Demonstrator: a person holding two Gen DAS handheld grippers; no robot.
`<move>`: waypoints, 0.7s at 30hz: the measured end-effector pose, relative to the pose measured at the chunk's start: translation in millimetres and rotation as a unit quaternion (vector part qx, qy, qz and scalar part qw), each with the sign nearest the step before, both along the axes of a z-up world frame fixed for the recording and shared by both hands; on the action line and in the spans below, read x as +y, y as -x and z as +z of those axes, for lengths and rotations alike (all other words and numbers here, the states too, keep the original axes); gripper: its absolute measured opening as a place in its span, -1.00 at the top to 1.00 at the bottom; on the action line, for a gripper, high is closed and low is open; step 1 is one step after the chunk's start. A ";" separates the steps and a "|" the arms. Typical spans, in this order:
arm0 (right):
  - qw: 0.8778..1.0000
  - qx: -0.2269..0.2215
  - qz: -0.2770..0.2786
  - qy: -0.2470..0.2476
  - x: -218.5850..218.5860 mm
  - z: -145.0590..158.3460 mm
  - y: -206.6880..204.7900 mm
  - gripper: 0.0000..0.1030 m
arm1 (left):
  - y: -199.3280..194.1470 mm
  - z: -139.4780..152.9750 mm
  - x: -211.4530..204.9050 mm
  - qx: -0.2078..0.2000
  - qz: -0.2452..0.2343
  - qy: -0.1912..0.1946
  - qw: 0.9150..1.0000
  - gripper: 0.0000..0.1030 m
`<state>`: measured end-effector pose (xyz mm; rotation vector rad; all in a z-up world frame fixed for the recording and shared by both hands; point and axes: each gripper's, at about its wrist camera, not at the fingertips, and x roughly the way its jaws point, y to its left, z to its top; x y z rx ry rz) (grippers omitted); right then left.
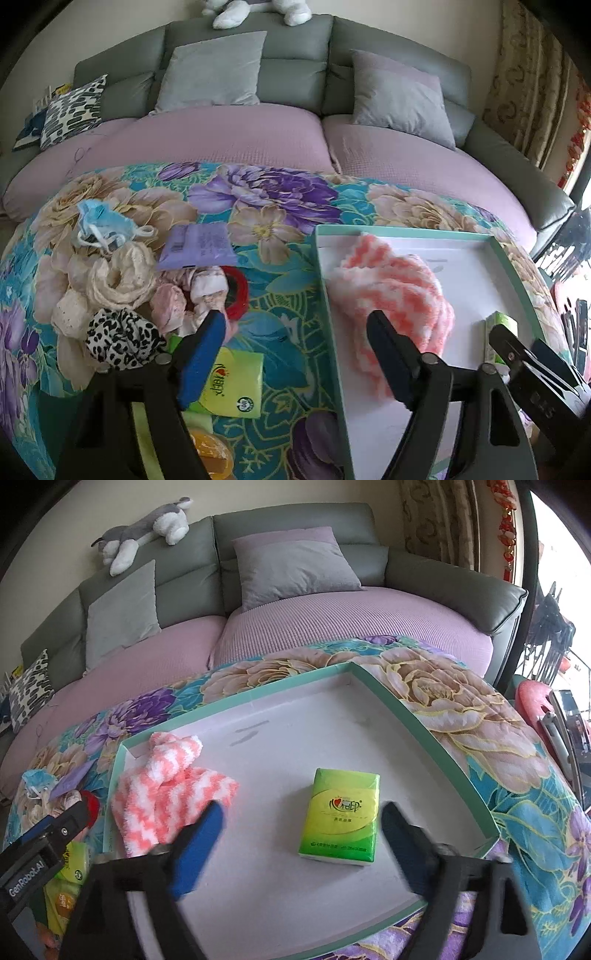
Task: Organize soft objects
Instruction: 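Lower and release the tissue pack with the right tool while the left tool releases the towel in the tray, then move both tools back toward the pile of items on the bed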
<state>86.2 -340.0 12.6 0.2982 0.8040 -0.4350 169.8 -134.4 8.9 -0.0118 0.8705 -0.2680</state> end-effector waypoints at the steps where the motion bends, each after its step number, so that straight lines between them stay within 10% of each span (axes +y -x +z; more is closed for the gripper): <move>1: 1.000 -0.002 0.000 0.000 0.5 0.6 0.1 -0.95 | -0.1 -0.6 1.4 0.000 0.002 0.001 1.000 -0.80; 21: 1.000 -0.005 0.028 0.002 14.5 13.1 1.8 -1.00 | 6.3 1.3 22.9 -0.006 0.016 0.041 0.999 -0.93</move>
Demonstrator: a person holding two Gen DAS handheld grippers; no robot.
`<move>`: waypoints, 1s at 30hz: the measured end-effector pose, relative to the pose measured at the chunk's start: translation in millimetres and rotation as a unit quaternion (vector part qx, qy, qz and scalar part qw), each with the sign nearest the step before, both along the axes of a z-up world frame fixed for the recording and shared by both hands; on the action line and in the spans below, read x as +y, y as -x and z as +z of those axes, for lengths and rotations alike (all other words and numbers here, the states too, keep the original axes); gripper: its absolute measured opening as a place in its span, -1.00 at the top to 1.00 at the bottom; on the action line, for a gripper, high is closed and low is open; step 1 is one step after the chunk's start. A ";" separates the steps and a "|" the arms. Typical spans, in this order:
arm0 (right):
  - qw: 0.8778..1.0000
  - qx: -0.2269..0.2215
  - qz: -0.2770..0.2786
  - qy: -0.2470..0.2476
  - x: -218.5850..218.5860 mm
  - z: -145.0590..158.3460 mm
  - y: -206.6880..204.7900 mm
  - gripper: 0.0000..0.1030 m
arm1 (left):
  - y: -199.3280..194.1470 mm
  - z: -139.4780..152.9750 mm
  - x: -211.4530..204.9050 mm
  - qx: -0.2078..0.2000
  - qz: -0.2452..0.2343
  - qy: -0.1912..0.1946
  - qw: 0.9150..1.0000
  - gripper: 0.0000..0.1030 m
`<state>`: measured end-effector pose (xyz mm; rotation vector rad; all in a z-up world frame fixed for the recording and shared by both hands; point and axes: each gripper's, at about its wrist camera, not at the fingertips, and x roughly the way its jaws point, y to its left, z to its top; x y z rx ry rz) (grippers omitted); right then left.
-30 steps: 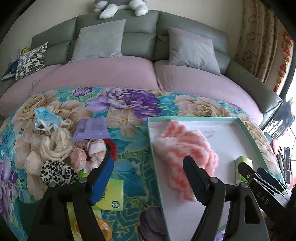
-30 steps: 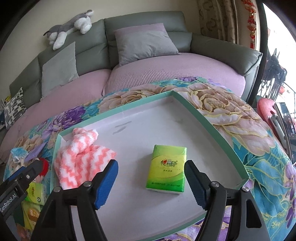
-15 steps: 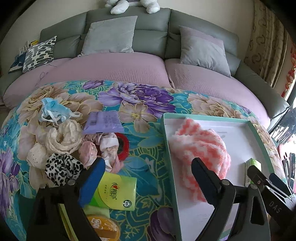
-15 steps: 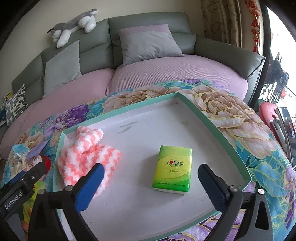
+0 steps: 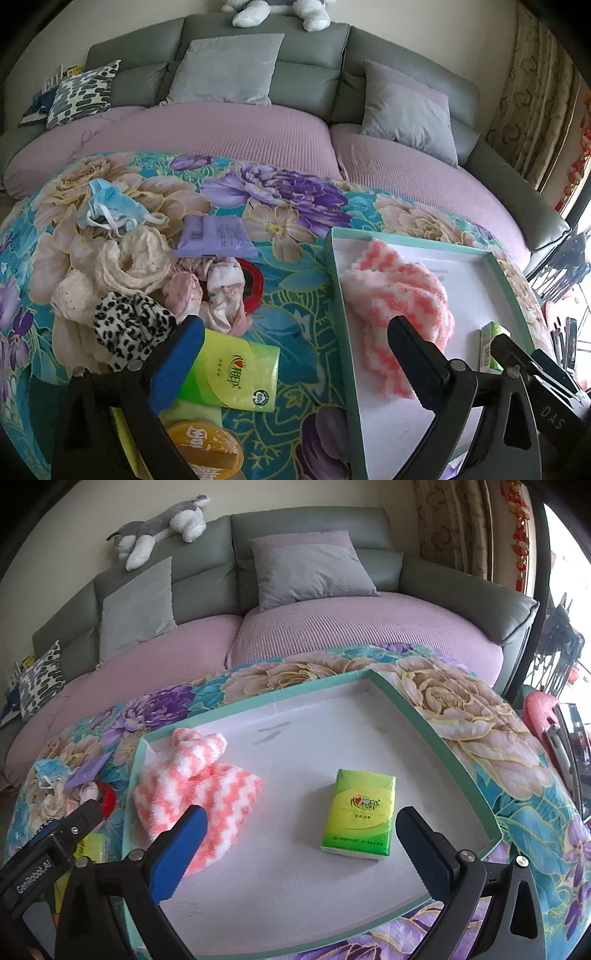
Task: Organize soft objects
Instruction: 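Move both tools back toward the pile of items on the bed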
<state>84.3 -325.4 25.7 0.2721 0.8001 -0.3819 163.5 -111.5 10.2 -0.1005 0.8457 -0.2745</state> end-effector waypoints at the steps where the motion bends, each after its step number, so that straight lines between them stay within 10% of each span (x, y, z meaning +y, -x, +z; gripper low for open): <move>1: 1.000 -0.003 0.002 0.001 1.8 2.4 0.9 -1.00 | 1.4 2.4 1.8 -0.005 0.001 0.001 1.000 -0.93; 30: 0.979 -0.034 0.199 -0.042 140.5 26.9 -7.8 -1.00 | 41.1 28.9 168.6 -0.004 0.167 -0.007 0.986 -0.93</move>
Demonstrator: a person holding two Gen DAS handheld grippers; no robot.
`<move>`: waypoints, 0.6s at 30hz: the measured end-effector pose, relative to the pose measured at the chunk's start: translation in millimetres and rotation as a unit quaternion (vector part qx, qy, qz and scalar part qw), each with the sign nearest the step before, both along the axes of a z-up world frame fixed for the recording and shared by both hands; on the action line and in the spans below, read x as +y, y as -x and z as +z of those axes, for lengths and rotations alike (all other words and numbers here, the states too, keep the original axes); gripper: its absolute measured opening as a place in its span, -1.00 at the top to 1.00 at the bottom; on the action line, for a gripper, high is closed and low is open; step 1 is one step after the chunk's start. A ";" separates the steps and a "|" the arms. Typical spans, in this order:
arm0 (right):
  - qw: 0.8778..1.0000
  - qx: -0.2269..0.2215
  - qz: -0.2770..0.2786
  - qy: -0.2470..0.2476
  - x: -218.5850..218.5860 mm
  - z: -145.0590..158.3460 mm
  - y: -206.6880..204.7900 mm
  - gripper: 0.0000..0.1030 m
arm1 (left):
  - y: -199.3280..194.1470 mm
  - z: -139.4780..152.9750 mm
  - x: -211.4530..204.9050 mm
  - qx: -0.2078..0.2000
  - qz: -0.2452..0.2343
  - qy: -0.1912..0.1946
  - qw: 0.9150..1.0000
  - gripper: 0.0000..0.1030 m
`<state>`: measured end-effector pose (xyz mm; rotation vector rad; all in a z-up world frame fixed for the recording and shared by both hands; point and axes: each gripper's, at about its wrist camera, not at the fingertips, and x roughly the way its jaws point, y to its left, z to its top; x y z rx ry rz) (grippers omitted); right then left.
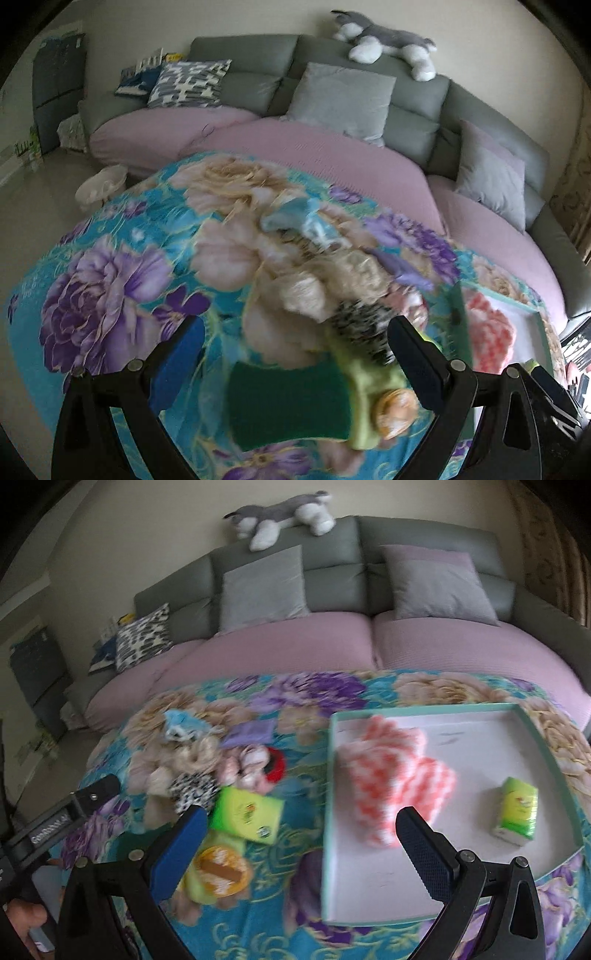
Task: Organize soft objects
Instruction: 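Move both tools back toward the pile of items on the bed, then grasp the green-yellow sponge with the left tool while the right tool grasps the round gold packet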
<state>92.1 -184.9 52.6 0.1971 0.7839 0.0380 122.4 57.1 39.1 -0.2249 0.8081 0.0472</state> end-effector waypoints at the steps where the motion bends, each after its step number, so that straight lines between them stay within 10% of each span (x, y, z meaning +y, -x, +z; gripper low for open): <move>1: 1.000 0.004 0.006 0.002 5.4 -2.3 -1.1 -1.00 | 0.5 -2.4 2.9 0.005 0.002 0.001 1.000 -0.93; 18: 0.995 0.074 0.068 0.018 57.4 -52.0 -10.8 -1.00 | -2.0 -51.1 17.5 0.089 -0.006 0.046 0.995 -0.93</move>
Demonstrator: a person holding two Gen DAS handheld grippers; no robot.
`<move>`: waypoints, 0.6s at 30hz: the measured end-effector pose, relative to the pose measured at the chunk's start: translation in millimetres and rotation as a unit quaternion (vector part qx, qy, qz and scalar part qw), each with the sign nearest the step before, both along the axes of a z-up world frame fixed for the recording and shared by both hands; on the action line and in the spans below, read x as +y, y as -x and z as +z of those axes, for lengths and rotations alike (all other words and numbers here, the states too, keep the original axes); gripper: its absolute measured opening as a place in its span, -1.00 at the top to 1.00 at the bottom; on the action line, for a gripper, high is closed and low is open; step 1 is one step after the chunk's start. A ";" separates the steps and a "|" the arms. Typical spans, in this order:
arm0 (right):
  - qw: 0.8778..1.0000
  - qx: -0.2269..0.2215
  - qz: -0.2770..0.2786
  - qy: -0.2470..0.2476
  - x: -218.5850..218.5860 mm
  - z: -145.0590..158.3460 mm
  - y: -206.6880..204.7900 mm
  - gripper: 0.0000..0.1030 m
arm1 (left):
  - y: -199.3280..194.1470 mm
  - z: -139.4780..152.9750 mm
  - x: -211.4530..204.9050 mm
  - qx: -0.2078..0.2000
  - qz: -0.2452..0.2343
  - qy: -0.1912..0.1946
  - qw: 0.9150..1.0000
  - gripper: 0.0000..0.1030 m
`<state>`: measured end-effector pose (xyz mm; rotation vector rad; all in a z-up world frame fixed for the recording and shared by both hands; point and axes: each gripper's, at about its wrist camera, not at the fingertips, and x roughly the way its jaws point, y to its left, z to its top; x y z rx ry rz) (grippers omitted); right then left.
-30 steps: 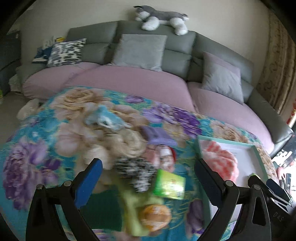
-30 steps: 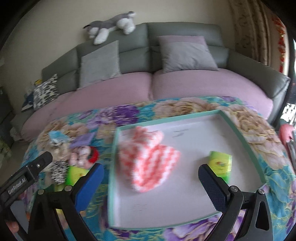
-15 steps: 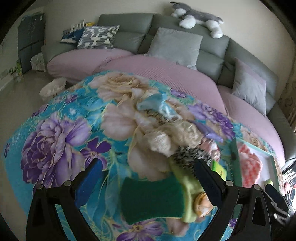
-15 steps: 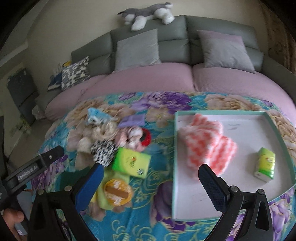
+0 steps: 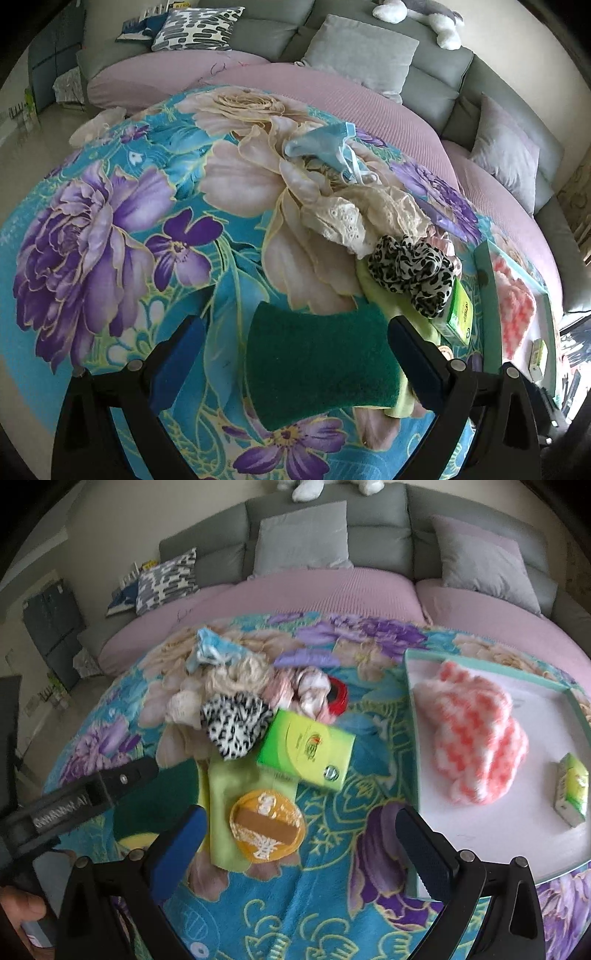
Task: Organize soft objects
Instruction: 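Grasp the green-yellow sponge with the left tool while the right tool grasps the round gold packet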
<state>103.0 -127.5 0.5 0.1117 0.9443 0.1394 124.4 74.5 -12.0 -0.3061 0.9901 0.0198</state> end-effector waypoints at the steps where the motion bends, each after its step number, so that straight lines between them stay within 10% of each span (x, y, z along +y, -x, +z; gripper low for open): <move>1: 1.000 0.006 0.002 0.002 2.1 -4.2 -1.4 -0.99 | -0.6 -1.5 -0.2 0.003 0.000 0.001 1.000 -0.93; 18: 0.998 0.042 0.027 0.023 19.8 -28.3 -8.0 -0.55 | -7.3 -8.7 -11.2 0.018 -0.037 0.008 0.999 -0.93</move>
